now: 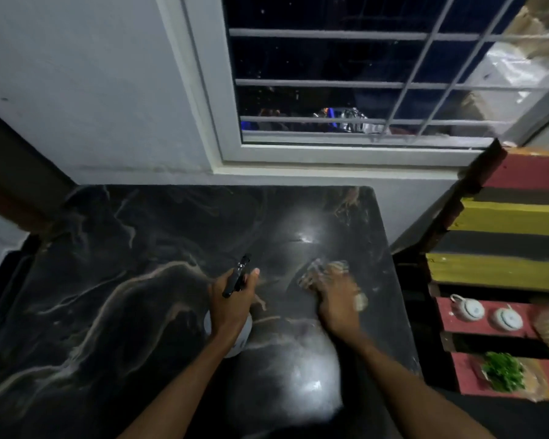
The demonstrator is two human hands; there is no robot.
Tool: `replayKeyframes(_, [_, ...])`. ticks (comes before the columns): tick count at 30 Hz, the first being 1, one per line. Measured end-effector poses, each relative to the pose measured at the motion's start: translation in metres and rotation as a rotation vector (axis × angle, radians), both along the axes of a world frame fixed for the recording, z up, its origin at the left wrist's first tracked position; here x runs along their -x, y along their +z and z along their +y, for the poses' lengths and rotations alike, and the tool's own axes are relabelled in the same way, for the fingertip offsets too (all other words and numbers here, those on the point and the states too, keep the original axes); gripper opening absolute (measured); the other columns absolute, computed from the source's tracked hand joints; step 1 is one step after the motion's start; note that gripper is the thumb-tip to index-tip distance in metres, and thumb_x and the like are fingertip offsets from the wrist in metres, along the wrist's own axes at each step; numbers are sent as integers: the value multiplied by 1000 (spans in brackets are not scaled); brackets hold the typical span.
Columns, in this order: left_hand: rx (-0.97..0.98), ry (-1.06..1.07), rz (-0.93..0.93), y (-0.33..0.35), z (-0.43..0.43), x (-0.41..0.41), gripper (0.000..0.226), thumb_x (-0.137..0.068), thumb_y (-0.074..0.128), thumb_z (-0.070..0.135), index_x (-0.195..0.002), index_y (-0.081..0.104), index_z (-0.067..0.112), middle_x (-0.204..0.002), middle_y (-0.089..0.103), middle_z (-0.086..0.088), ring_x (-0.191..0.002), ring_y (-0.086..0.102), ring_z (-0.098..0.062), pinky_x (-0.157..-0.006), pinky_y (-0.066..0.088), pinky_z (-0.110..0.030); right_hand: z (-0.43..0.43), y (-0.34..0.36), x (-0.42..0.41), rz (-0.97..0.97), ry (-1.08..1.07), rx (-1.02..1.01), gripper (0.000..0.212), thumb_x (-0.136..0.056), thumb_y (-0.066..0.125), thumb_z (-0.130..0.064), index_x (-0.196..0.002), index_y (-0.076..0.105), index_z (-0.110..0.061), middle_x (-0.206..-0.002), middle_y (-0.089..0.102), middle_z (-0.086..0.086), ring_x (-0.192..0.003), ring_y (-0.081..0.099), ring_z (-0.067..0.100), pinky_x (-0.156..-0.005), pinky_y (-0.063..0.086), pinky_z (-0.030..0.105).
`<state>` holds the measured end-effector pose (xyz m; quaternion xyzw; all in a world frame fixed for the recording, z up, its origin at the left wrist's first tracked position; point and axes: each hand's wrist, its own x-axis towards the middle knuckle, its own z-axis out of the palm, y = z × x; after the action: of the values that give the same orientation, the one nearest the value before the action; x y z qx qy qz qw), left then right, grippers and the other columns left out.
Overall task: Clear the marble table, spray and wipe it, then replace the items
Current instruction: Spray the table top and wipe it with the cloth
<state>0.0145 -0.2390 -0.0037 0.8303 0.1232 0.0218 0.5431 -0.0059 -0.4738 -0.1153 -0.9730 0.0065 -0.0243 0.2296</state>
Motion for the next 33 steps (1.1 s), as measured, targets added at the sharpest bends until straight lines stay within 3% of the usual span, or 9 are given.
replayKeyframes(2, [14,-6,-27,-3,11,-18,44,-90,75,20,-54,50,16,-48,51,4,-48,50,-8,-54,43,-29,-17,15,-43,75,-528,-38,61,-75,54,-12,-135,58,-20,-146,40,22,-126,38,48,-109,31,55])
replayKeyframes(3, [9,-16,-51,-5,18,-29,45,-89,75,21,-54,48,19,-49,50,4,-49,51,-12,-54,45,-32,-8,18,-57,106,-618,-11,65,-72,58,-8,-135,57,-21,-145,38,25,-125,36,52,-109,30,58])
replayKeyframes(8, [-23,-16,-103,-11,41,-80,42,-86,74,33,-54,50,20,-52,56,-1,-55,60,-22,-61,53,-43,105,5,-66,117,275,25,62,-86,45,-30,-147,44,-37,-159,31,11,-141,24,37,-118,18,49])
replayKeyframes(10, [-27,-18,-128,-11,45,-99,40,-85,72,35,-53,50,24,-52,56,2,-54,59,-17,-61,53,-41,96,-1,-94,53,399,86,60,-87,42,-27,-146,46,-36,-159,34,7,-141,30,34,-116,22,45])
replayKeyframes(15, [-37,-46,-207,-10,48,-139,41,-88,76,15,-54,54,17,-50,54,5,-49,54,-11,-57,52,-38,57,13,-167,47,-404,4,68,-66,46,-15,-133,59,-22,-148,41,20,-117,41,46,-103,35,55])
replayKeyframes(21, [-163,-51,-278,-8,52,-182,36,-87,76,11,-58,56,17,-54,55,9,-54,56,-1,-60,45,-20,150,4,-214,55,364,47,74,-77,50,-9,-147,42,-33,-155,35,13,-125,37,40,-108,35,51])
replayKeyframes(23, [-182,-61,-304,-8,51,-190,35,-87,76,10,-59,56,19,-55,55,9,-57,58,-3,-59,39,-8,132,2,-240,56,415,114,74,-78,52,-12,-147,40,-35,-156,33,9,-126,38,38,-105,36,50])
replayKeyframes(29, [-109,-119,-303,-6,36,-191,36,-89,74,12,-58,56,7,-53,57,-6,-61,59,-23,-58,43,-16,-47,10,-256,139,-299,154,68,-80,58,-11,-143,48,-32,-156,34,12,-131,34,45,-109,29,57])
replayKeyframes(33, [-101,-149,-262,-12,19,-179,38,-89,74,18,-59,56,4,-54,57,-9,-54,58,-26,-60,47,-31,-118,9,-208,213,-427,184,71,-82,57,-13,-148,41,-35,-157,29,11,-132,31,47,-106,32,61])
